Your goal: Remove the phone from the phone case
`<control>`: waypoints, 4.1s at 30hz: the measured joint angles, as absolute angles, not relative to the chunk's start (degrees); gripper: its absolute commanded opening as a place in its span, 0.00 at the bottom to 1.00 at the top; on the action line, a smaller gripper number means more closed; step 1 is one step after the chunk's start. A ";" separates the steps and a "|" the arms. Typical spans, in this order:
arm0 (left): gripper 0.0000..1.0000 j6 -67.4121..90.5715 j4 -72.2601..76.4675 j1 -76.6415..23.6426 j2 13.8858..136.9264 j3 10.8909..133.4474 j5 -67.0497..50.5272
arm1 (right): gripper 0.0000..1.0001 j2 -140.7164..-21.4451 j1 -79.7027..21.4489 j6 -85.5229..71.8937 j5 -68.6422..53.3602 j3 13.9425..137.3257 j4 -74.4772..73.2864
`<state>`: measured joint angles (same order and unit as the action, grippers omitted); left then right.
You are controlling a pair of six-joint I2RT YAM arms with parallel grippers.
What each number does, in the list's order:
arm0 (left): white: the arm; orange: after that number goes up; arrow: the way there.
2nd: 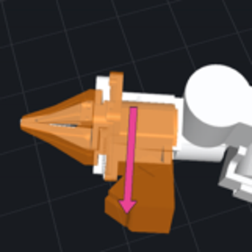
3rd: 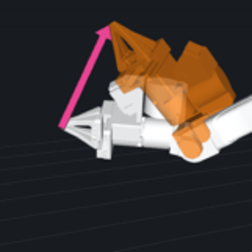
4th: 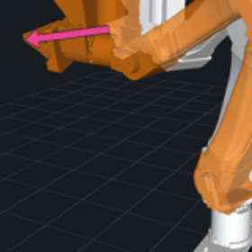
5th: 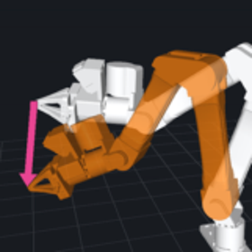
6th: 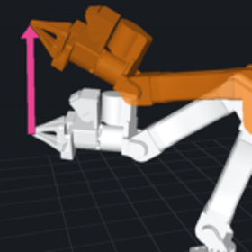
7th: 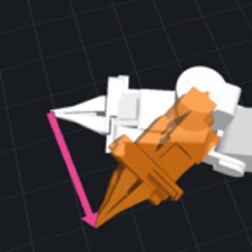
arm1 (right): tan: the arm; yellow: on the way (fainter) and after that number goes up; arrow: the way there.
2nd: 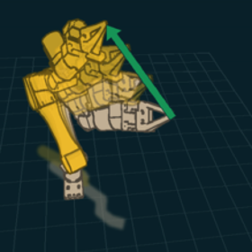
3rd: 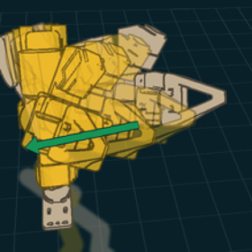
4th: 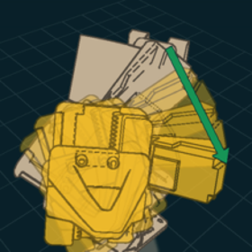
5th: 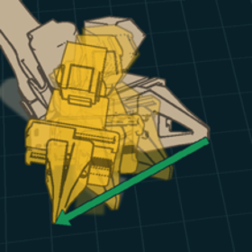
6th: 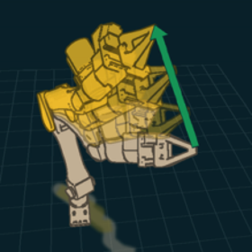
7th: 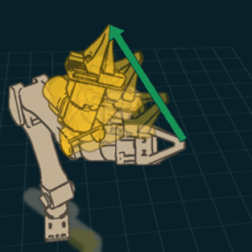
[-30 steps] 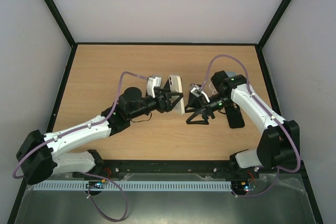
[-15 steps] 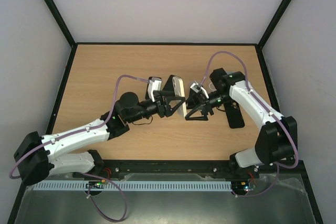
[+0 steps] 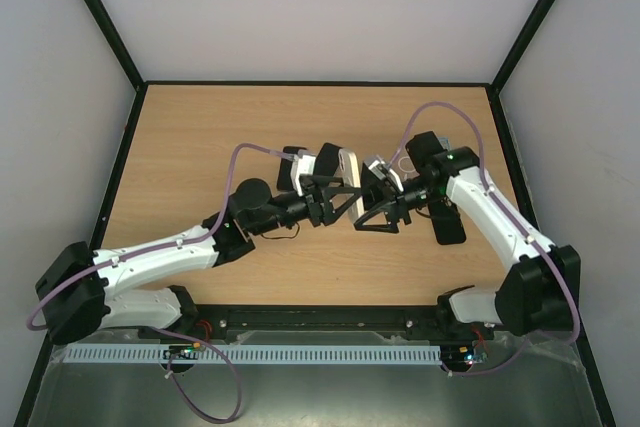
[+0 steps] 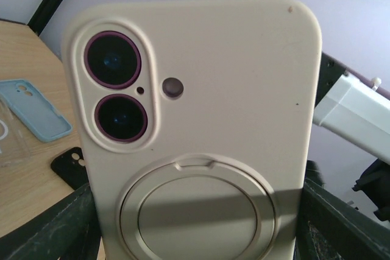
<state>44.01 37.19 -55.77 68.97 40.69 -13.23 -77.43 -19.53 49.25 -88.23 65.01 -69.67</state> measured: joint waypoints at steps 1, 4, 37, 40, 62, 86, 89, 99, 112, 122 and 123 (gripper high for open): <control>0.55 44.10 37.52 -55.77 68.97 40.69 -13.30 | 0.71 -76.29 -19.51 46.74 -88.27 63.83 -67.07; 0.65 43.42 37.60 -55.96 68.97 40.69 -12.99 | 0.58 -73.14 -19.49 36.95 -88.58 60.03 -58.92; 0.66 43.38 13.21 -57.21 76.84 56.71 7.90 | 0.46 -60.66 -22.65 2.37 -43.11 49.01 -24.25; 0.58 43.09 11.42 -57.10 78.59 59.53 7.99 | 0.46 -60.62 -23.20 2.81 -40.42 49.01 -24.45; 0.22 39.99 7.20 -53.93 87.96 68.66 3.38 | 0.44 -59.29 -24.29 5.15 -31.44 49.01 -25.02; 0.02 30.68 9.72 -39.55 56.36 42.02 -20.60 | 0.99 -57.08 -24.40 16.03 -47.20 52.84 -32.05; 0.02 27.31 9.45 -39.51 50.76 41.78 -24.03 | 0.88 -57.08 -24.40 19.59 -52.36 52.84 -34.09; 0.02 24.38 11.86 -39.46 51.33 40.38 -37.54 | 0.56 -60.10 -25.41 30.96 -66.04 54.28 -43.29; 0.02 30.72 23.70 -39.44 58.50 38.26 -44.73 | 0.47 -58.85 -28.18 37.06 -67.26 54.83 -45.91; 0.02 32.99 25.85 -39.46 61.52 38.41 -48.56 | 0.32 -58.41 -28.27 45.60 -66.89 54.24 -48.82; 0.02 33.23 26.04 -39.44 61.84 38.44 -48.73 | 0.30 -58.00 -28.27 46.06 -66.81 54.04 -48.84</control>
<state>33.23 26.04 -39.44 61.84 38.44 -48.73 -58.00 -28.27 46.06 -66.81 54.04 -48.84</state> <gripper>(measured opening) 0.102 0.345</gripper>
